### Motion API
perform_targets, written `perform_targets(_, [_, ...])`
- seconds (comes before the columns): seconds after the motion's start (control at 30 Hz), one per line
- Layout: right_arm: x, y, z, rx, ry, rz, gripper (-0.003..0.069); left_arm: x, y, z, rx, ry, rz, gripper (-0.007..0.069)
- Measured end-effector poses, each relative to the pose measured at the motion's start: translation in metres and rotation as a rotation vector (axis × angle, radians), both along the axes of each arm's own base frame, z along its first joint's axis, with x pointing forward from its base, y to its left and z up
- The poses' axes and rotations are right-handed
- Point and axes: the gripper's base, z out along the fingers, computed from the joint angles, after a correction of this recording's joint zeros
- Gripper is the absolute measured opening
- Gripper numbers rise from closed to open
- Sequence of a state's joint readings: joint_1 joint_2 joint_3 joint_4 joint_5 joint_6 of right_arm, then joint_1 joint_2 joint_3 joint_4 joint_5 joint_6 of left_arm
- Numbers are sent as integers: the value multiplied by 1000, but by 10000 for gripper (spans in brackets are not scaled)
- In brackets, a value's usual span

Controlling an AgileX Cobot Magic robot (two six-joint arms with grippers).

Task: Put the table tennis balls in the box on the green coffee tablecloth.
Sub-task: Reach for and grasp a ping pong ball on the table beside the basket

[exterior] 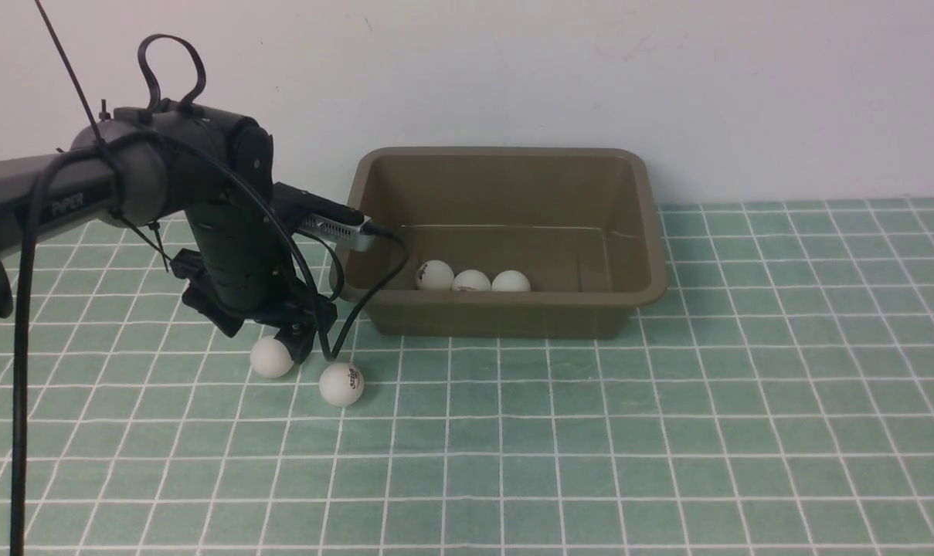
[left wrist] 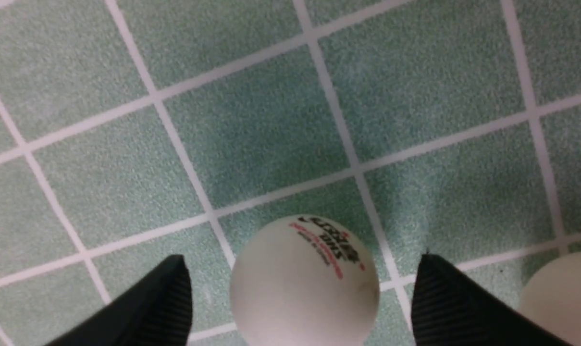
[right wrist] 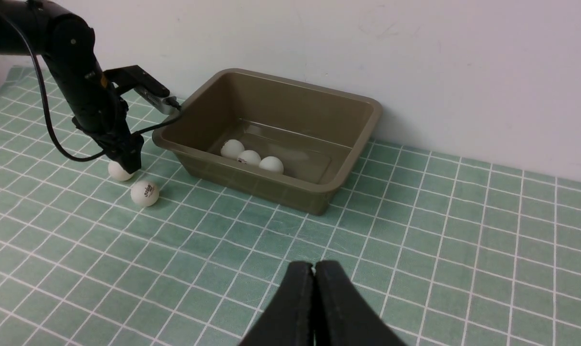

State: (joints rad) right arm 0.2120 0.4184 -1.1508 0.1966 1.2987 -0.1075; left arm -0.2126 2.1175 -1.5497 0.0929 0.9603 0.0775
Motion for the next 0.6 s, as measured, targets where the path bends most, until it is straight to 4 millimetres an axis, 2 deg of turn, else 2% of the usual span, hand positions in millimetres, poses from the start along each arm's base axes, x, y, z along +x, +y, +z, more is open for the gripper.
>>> perform_targets(0.13, [0, 0, 0, 1, 1, 1, -18, 0, 0, 0, 1, 3, 1, 391])
perform_targets(0.2, [0, 0, 0, 1, 1, 2, -18, -1, 0, 0, 1, 6, 2, 344])
perform_targets(0.4, [0, 0, 0, 2, 1, 4, -18, 0, 4, 7, 52, 23, -4, 345])
perform_targets(0.5, [0, 0, 0, -5, -1, 7, -18, 4, 7, 22, 96, 24, 8, 345])
perform_targets(0.6, [0, 0, 0, -7, -2, 8, -18, 8, 9, 47, 118, 6, 22, 345])
